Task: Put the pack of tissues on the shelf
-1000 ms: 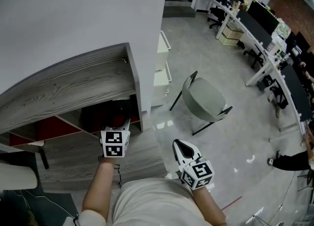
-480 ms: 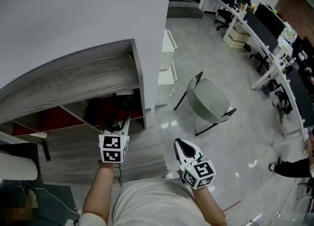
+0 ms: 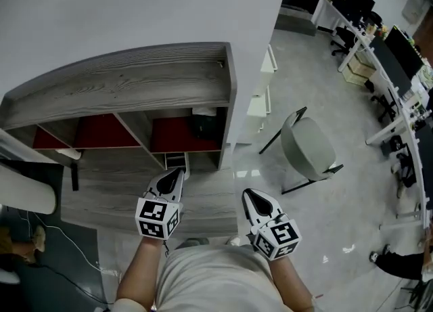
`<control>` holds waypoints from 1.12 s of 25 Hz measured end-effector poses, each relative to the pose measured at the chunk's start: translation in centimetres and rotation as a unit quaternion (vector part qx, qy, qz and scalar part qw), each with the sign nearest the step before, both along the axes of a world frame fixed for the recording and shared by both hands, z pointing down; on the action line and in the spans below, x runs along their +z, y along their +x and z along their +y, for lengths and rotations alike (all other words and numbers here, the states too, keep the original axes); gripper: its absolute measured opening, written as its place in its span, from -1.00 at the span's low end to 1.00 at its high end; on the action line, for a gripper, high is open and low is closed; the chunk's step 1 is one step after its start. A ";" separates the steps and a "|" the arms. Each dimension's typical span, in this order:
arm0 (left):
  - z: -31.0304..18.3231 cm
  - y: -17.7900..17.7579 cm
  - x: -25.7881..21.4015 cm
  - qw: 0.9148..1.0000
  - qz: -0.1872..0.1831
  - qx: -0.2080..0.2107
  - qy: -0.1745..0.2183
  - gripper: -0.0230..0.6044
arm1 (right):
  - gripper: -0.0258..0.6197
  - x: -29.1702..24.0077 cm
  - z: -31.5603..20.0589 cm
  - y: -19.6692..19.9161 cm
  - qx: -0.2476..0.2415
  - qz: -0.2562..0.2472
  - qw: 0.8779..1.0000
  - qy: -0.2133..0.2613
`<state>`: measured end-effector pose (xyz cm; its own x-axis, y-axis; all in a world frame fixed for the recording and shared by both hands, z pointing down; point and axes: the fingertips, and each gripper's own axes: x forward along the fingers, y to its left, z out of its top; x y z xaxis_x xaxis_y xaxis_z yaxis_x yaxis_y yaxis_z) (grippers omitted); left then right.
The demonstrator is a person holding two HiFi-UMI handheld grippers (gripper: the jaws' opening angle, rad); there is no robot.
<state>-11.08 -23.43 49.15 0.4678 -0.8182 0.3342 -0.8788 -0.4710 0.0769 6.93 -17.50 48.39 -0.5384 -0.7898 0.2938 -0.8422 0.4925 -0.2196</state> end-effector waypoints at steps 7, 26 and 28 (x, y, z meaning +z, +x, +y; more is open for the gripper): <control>4.7 -1.8 0.5 0.999 0.032 -0.010 -0.009 -0.88 | -0.81 -0.2 0.4 -3.3 -0.058 -0.001 0.998 0.008; 9.7 -3.4 -0.5 0.997 0.064 0.006 0.046 -0.88 | -0.81 -1.5 2.2 -9.2 -0.163 0.003 0.985 0.048; 9.7 -3.5 -0.5 0.997 0.067 0.007 0.045 -0.88 | -0.81 -1.4 2.3 -9.5 -0.170 0.008 0.984 0.051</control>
<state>-14.58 -13.69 48.62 0.5146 -0.8356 0.1924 -0.8569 -0.4931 0.1502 -2.55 -15.15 46.96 -0.7725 -0.5911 0.2323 -0.6282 0.7647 -0.1432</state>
